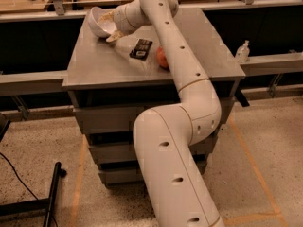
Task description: Move white bowl near apple
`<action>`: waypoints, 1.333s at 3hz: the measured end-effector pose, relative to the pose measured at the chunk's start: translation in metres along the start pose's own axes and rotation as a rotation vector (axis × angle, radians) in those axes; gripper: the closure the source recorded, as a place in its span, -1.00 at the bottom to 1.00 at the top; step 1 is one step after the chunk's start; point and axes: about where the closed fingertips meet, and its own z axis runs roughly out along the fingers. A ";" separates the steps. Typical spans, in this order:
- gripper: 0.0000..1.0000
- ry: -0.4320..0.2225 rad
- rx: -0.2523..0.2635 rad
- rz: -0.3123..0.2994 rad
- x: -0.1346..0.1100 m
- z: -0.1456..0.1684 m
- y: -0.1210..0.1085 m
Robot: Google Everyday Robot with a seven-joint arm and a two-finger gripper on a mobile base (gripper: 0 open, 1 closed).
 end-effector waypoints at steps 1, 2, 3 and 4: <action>0.06 -0.021 -0.002 0.017 -0.007 0.007 0.002; 0.59 -0.034 -0.010 0.041 -0.010 0.011 0.005; 1.00 -0.037 -0.014 0.061 -0.010 0.010 0.007; 1.00 -0.033 -0.016 0.067 -0.008 0.006 0.007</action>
Offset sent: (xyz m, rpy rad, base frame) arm 0.0215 0.0067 0.0065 0.0325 0.0591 0.0066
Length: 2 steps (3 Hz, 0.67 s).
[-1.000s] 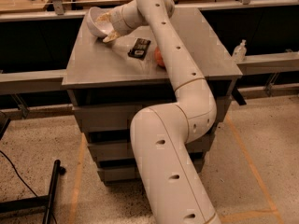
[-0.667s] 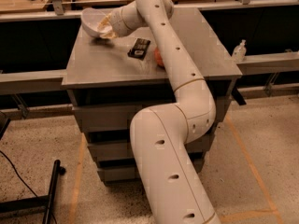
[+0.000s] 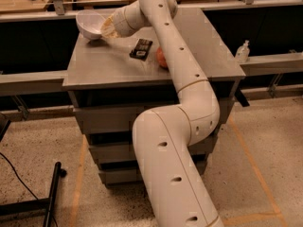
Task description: Move white bowl near apple
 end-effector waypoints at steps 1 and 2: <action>1.00 0.021 -0.009 0.001 0.007 -0.013 0.001; 1.00 0.067 -0.035 0.012 0.023 -0.040 0.006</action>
Offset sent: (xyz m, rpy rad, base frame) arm 0.0208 -0.0799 0.0326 -0.0799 0.0030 -0.0929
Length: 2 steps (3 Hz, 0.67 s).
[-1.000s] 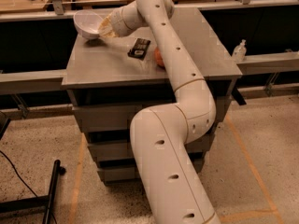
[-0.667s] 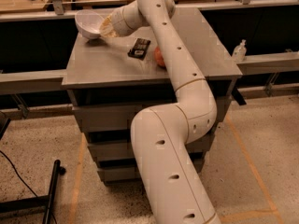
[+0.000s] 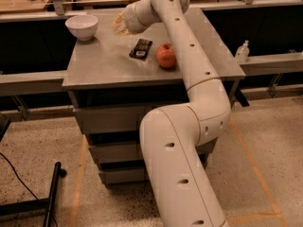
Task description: Move white bowl near apple
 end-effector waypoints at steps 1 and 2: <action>1.00 0.020 -0.010 0.009 0.008 -0.011 0.003; 0.63 -0.046 0.092 0.137 0.013 -0.020 -0.004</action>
Offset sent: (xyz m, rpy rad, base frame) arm 0.0190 -0.0321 0.0481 0.4562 0.1397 -0.0783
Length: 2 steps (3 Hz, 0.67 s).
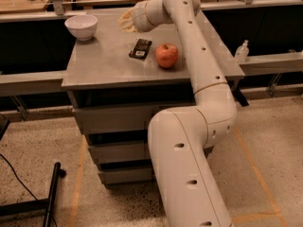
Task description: Move white bowl near apple
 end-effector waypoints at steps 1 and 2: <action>0.19 -0.016 0.000 0.009 -0.004 0.006 0.001; -0.45 -0.022 -0.007 0.011 -0.006 0.012 0.004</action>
Offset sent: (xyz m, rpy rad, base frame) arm -0.0013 0.0069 -0.0018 0.0150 0.0105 0.0099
